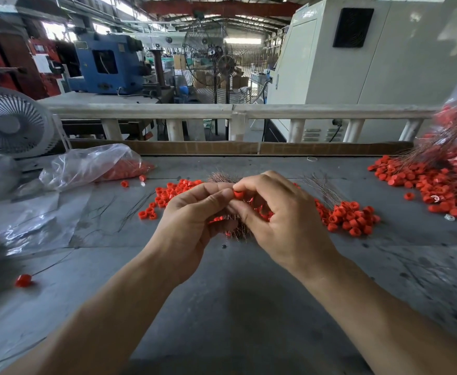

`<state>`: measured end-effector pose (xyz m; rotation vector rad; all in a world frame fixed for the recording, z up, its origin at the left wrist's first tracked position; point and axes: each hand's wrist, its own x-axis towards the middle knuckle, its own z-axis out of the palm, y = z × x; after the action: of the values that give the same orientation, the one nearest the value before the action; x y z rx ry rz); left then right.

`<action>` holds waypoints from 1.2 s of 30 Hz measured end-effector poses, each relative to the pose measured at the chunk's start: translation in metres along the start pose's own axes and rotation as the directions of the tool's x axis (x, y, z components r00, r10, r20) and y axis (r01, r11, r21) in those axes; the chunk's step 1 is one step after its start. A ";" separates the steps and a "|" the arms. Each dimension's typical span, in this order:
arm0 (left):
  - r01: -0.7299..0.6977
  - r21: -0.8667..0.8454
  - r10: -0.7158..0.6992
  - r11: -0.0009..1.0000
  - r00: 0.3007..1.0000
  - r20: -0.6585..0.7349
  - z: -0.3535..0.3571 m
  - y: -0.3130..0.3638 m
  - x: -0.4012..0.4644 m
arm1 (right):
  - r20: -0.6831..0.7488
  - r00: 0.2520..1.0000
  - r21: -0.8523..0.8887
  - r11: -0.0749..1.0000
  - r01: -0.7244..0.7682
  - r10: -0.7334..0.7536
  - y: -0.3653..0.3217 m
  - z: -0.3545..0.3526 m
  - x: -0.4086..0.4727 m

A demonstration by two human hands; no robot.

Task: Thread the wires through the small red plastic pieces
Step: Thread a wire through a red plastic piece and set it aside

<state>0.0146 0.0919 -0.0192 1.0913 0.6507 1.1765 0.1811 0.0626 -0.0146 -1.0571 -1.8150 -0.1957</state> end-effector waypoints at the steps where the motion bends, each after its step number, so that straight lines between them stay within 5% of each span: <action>1: 0.000 -0.005 0.000 1.000 1.000 0.006 0.000 0.000 0.000 | -0.003 1.000 0.010 1.000 0.002 -0.002 0.000 0.000 0.000; 16: -0.006 0.080 0.008 0.997 0.999 -0.032 -0.003 -0.001 0.000 | 0.043 0.993 0.143 0.983 -0.119 0.114 -0.004 0.005 -0.003; 36: -0.068 -0.053 0.049 0.996 0.951 -0.305 -0.023 0.012 0.008 | 0.323 0.894 0.004 0.945 -0.328 0.310 0.020 -0.016 -0.004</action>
<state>-0.0078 0.1074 -0.0156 0.8887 0.8164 1.4228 0.2069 0.0639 -0.0159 -1.3892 -1.8809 0.2404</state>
